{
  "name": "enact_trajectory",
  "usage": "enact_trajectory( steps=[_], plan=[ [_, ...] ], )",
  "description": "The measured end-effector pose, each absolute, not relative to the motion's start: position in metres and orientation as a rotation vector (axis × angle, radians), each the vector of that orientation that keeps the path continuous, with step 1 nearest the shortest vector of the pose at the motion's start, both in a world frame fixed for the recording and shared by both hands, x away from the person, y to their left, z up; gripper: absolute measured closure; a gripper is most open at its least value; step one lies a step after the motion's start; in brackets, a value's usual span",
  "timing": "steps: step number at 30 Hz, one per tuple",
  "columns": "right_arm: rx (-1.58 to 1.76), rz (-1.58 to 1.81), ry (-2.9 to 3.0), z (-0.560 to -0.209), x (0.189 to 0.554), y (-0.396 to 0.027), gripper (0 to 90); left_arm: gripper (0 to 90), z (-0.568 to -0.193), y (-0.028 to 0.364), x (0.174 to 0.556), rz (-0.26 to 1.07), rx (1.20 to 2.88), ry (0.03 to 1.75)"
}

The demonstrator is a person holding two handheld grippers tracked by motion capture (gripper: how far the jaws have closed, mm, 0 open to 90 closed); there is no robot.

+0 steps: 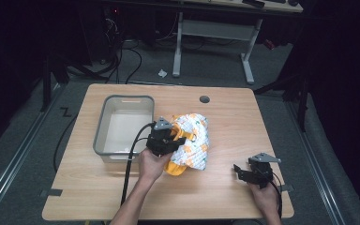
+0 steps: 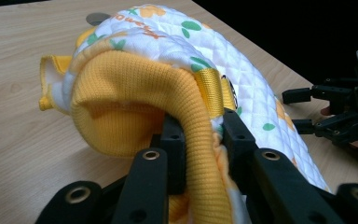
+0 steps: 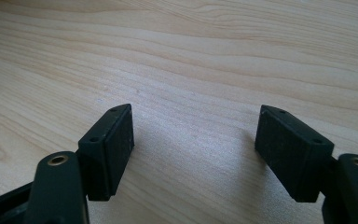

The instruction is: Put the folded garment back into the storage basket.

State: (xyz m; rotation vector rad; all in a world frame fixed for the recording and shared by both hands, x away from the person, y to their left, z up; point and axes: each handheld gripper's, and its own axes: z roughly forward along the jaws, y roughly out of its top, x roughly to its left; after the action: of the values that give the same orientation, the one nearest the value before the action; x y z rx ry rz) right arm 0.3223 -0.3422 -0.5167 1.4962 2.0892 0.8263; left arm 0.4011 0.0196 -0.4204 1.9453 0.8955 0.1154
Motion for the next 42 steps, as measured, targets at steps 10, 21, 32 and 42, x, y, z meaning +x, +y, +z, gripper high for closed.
enact_trajectory(
  steps=[10, 21, 32, 42],
  plan=[
    [1.496, 0.826, 2.089, -0.517, 0.322, -0.342, 28.4, 74.3, -0.412, 0.037, 0.401, 0.114, 1.908, 0.912],
    [1.496, 0.826, 2.089, -0.517, 0.322, -0.342, 28.4, 74.4, -0.396, 0.059, 0.402, 0.159, 1.886, 0.925],
    [1.497, 0.826, 2.089, -0.517, 0.322, -0.342, 28.5, 74.3, -0.387, 0.078, 0.406, 0.163, 1.859, 0.936],
    [1.496, 0.827, 2.089, -0.517, 0.322, -0.342, 28.5, 74.3, -0.383, 0.098, 0.413, 0.183, 1.849, 0.982]
  ],
)
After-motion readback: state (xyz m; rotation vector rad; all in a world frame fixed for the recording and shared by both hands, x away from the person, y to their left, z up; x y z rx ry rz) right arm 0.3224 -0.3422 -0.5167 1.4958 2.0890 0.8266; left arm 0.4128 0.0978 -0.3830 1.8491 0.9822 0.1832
